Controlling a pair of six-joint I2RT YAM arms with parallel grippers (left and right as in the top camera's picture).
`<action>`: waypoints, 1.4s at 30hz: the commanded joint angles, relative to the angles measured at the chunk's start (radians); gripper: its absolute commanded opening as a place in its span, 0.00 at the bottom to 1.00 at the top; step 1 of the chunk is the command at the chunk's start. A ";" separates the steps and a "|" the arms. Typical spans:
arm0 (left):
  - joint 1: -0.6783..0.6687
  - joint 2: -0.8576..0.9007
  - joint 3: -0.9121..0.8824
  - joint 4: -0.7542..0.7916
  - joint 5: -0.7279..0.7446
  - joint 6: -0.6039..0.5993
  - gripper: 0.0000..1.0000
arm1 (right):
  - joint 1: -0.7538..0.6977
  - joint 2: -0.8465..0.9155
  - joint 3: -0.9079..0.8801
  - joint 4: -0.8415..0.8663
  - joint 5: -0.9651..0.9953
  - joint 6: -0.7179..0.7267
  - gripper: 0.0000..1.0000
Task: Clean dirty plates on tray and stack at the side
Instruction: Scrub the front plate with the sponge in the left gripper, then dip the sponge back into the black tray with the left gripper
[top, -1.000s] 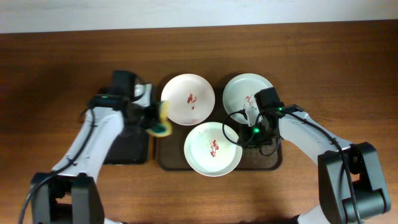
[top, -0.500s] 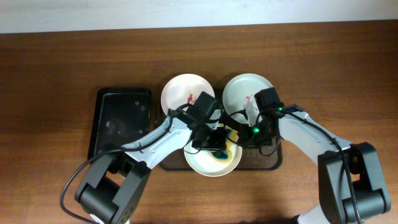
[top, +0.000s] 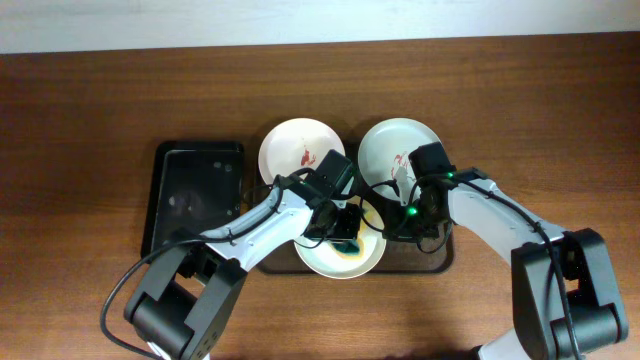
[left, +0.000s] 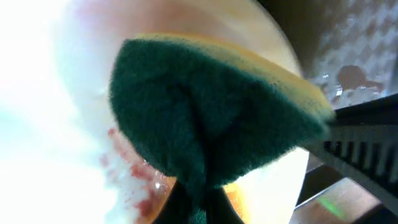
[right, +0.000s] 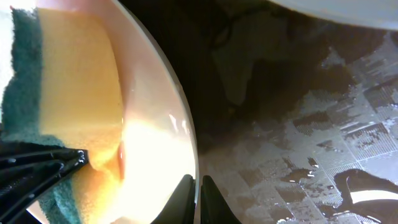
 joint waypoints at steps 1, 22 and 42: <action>0.007 0.019 -0.004 -0.094 -0.178 -0.098 0.00 | 0.007 0.005 0.013 -0.014 0.076 0.009 0.04; 0.126 -0.246 0.063 -0.197 -0.248 0.059 0.00 | 0.007 0.005 0.013 -0.024 0.076 0.008 0.05; 0.589 -0.029 0.051 -0.195 -0.332 0.440 0.00 | 0.007 0.005 0.009 -0.024 0.083 0.008 0.24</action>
